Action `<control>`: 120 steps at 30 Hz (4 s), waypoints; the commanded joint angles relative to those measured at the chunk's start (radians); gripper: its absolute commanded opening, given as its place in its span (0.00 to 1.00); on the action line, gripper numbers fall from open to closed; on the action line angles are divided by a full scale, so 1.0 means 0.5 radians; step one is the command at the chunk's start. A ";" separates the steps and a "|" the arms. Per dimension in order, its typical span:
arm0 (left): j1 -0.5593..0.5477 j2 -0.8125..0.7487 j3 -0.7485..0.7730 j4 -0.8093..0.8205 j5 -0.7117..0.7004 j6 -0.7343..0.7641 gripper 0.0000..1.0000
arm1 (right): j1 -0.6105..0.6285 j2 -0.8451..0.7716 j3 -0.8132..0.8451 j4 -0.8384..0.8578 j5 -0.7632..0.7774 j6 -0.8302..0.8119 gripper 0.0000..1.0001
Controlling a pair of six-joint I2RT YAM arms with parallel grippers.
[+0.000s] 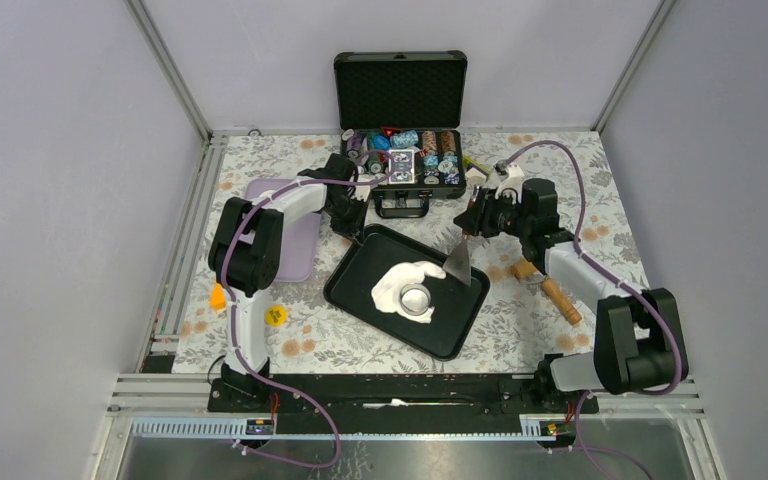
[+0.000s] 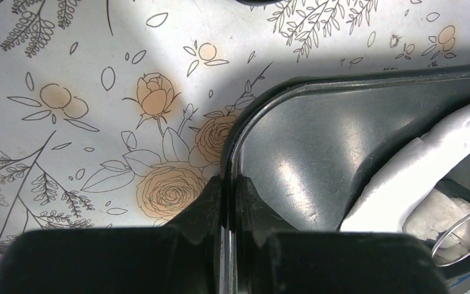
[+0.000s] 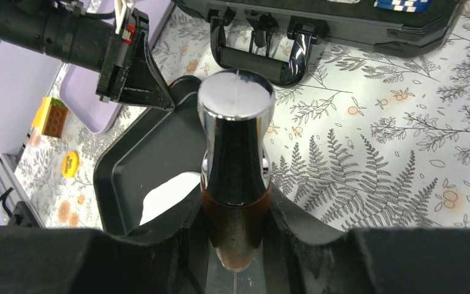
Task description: Roll out the dumpling wrappers from the dough
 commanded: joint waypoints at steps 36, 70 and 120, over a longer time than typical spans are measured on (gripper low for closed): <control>0.024 0.027 -0.031 -0.012 -0.003 0.029 0.00 | -0.021 0.277 -0.012 0.264 0.485 0.870 0.00; 0.024 0.033 -0.025 -0.015 -0.002 0.033 0.00 | 0.034 0.184 0.235 0.329 0.271 0.598 0.00; 0.021 0.039 -0.022 -0.018 0.009 0.039 0.00 | 0.384 0.940 0.455 0.722 0.492 1.313 0.00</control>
